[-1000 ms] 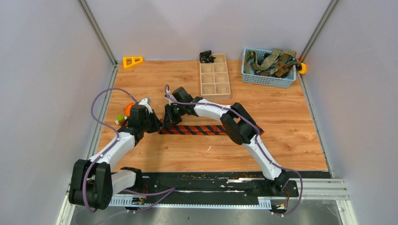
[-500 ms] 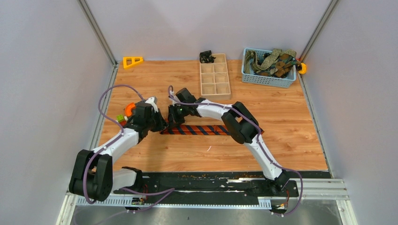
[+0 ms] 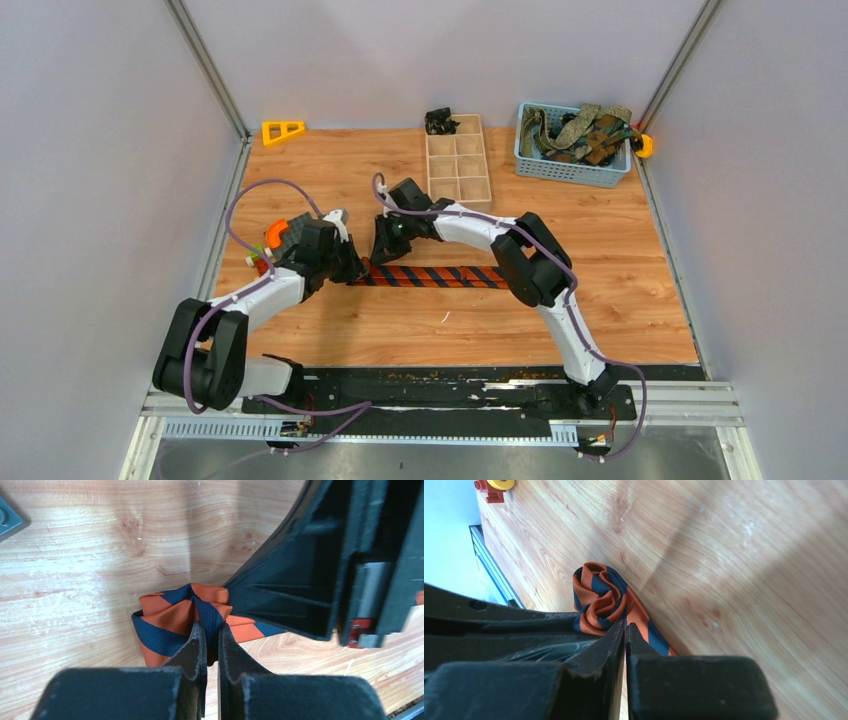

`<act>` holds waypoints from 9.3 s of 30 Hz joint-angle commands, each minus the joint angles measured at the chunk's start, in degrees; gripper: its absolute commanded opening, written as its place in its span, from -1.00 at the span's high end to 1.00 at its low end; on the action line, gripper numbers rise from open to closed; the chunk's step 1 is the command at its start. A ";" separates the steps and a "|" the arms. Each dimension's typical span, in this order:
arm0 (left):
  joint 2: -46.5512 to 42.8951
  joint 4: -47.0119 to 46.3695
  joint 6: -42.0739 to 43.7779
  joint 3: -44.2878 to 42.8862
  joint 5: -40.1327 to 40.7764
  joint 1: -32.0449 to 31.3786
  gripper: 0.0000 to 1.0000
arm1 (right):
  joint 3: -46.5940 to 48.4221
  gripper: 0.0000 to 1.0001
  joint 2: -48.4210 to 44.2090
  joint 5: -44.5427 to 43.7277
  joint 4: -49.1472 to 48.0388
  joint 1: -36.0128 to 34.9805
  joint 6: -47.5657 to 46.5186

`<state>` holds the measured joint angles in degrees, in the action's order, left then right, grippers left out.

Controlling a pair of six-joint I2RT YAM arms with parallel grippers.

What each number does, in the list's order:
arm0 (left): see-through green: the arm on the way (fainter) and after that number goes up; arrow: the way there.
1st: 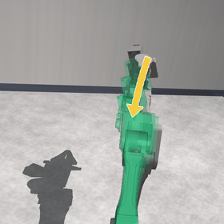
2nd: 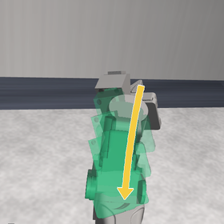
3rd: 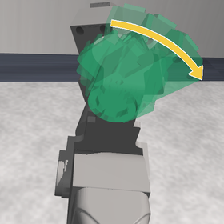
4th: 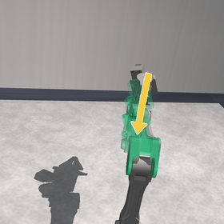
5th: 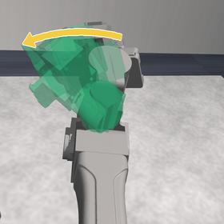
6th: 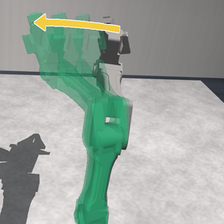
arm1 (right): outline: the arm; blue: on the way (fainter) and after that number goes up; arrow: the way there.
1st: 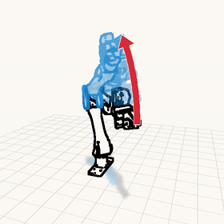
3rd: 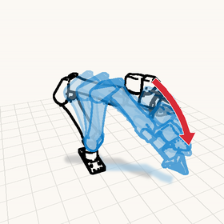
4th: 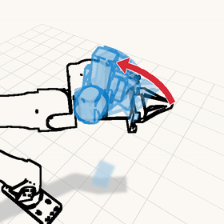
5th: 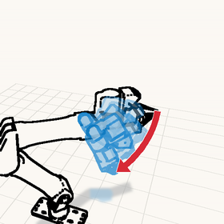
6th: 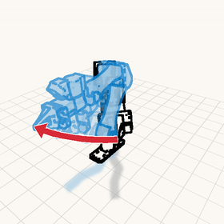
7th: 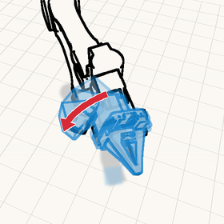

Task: Roll the ties
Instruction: Roll the tie at the center of the board.

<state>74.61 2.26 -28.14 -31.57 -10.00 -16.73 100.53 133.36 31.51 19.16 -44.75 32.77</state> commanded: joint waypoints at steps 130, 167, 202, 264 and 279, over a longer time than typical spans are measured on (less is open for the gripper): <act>-9.12 4.52 -4.63 7.23 6.49 -4.32 0.47 | 23.68 0.86 14.13 3.90 14.66 0.79 -8.88; -11.93 8.18 -3.67 7.84 6.93 -4.45 0.37 | 21.05 0.88 11.38 5.44 14.48 0.17 -10.19; -18.24 11.84 1.31 0.10 7.08 2.43 -0.44 | -2.06 0.92 -10.28 7.80 0.59 0.62 -4.02; -10.66 0.96 2.48 4.59 -1.06 5.84 -0.55 | -4.19 0.86 -4.21 7.97 0.24 0.29 -4.68; -7.34 -1.99 2.48 5.46 -3.71 5.83 -0.52 | -6.13 0.95 -2.53 6.37 0.53 1.74 -5.79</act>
<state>66.48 3.46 -26.65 -26.35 -12.10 -11.22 95.00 129.56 39.07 21.45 -43.70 28.36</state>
